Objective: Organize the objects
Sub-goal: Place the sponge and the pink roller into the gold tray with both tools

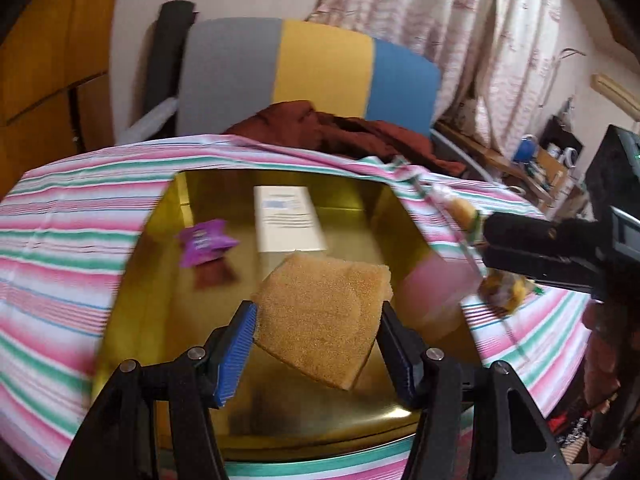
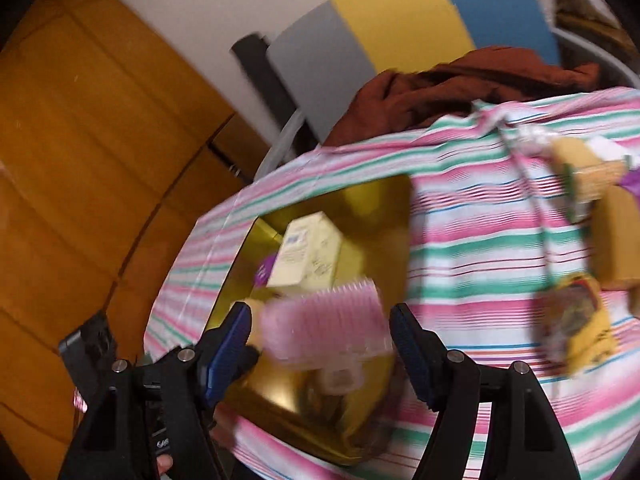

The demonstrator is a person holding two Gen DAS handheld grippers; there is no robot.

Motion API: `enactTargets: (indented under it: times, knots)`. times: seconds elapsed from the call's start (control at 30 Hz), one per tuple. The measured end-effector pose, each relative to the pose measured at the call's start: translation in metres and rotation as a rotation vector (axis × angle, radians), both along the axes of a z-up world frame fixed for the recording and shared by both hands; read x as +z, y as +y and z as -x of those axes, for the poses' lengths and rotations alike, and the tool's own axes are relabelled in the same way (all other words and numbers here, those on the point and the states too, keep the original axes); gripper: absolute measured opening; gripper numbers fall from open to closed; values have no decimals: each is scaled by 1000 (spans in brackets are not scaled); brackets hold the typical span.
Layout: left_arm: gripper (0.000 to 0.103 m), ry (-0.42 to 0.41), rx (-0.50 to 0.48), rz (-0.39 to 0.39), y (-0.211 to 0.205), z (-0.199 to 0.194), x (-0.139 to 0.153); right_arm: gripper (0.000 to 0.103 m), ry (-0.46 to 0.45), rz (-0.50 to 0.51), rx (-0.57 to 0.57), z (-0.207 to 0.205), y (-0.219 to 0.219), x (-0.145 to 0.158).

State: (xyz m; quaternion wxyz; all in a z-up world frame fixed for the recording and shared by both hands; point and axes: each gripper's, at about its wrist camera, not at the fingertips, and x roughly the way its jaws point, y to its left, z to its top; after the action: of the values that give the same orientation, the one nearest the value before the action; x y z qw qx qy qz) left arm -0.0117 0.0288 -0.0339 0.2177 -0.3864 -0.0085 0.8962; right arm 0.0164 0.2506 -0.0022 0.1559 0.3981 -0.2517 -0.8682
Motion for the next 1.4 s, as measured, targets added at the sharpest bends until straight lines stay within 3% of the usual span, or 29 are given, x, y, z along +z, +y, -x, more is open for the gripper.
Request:
enactTargets:
  times: [0.23,0.5,0.7,1.0,1.4]
  knots:
    - [61,-40,102,57,-38,19,-13,71,-67,-81,124,24,-63,-24]
    - [71,-58,154,146,-46,35,-17,80,-37,-58,98,15,-72,-23]
    - [77,-65,211,56,-56,36,-13,85,-30,-65,28,2,-52,-20]
    - [77,-38,223,-2,-52,25,4,85,-43,-54,-9,-3,-37,-27]
    - [77,-31,86,-38,-7,4,14,85,-6,-109,-46,-16,-23,-24]
